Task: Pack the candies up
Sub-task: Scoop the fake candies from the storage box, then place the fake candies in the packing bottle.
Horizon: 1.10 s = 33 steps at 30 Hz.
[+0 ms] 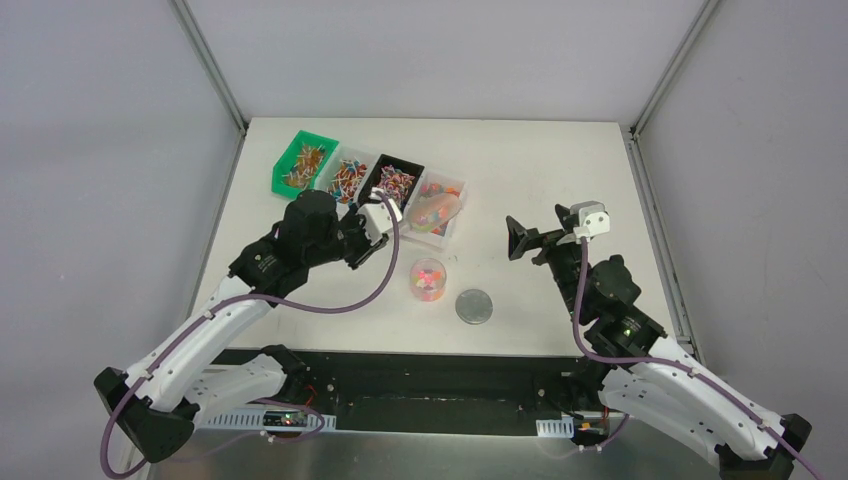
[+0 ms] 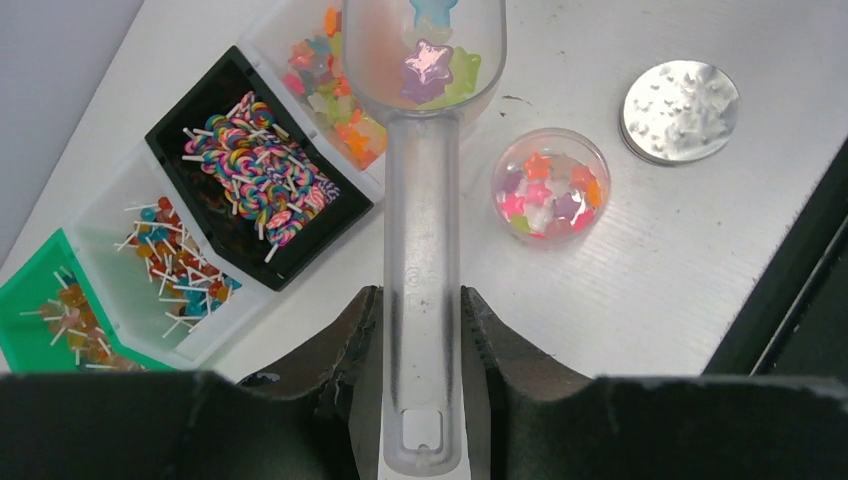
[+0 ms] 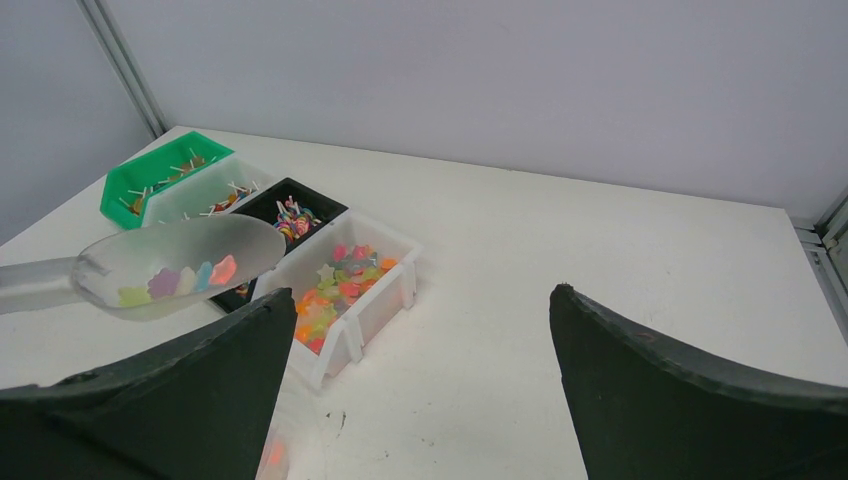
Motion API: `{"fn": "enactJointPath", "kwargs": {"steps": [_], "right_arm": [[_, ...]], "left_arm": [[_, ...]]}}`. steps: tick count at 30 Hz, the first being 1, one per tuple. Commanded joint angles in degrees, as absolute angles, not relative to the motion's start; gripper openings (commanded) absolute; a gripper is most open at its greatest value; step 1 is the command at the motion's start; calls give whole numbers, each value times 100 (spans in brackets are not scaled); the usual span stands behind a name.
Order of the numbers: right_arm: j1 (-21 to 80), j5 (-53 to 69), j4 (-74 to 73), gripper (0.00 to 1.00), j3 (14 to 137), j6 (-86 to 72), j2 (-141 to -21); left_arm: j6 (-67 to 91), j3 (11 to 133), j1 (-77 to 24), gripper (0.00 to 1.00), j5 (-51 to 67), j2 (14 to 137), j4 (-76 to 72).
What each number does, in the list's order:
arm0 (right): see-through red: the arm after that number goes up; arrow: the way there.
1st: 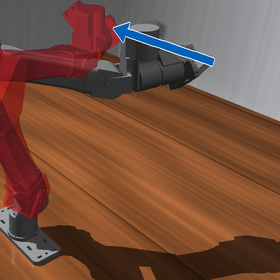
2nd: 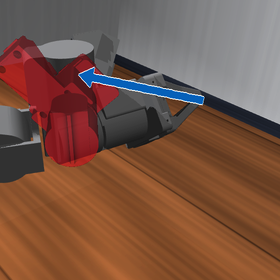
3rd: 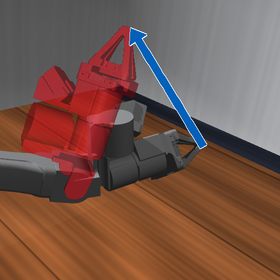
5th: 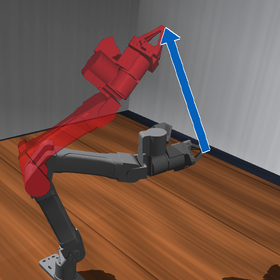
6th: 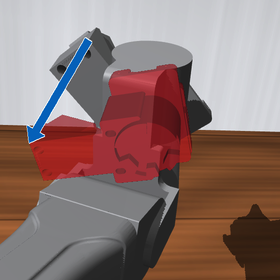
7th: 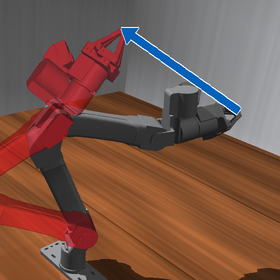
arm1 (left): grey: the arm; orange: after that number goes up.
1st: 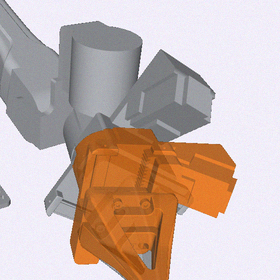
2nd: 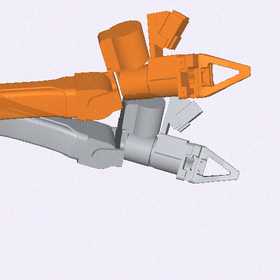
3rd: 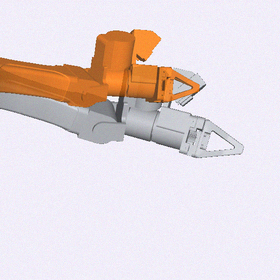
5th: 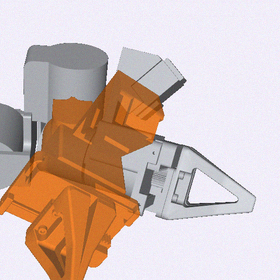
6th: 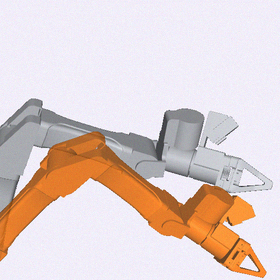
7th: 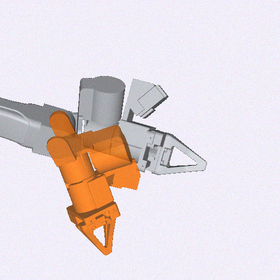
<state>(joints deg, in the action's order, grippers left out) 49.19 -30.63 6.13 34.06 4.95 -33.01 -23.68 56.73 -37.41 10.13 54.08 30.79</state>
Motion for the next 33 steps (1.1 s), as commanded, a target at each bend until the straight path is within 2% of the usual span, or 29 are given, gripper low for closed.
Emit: {"fn": "enactJointPath", "kwargs": {"steps": [1,17,33], "right_arm": [[4887,-3048,787,100,3548,506,-3330],[4887,-3079,790,100,3524,521,-3328],[4887,-3098,910,100,3432,576,-3305]], "left_arm": [[-3042,5954,-3735,0,1631,5075,3682],[-3731,6260,-3735,0,1127,4978,5032],[-3698,6747,-3743,0,898,5726,5821]]}}
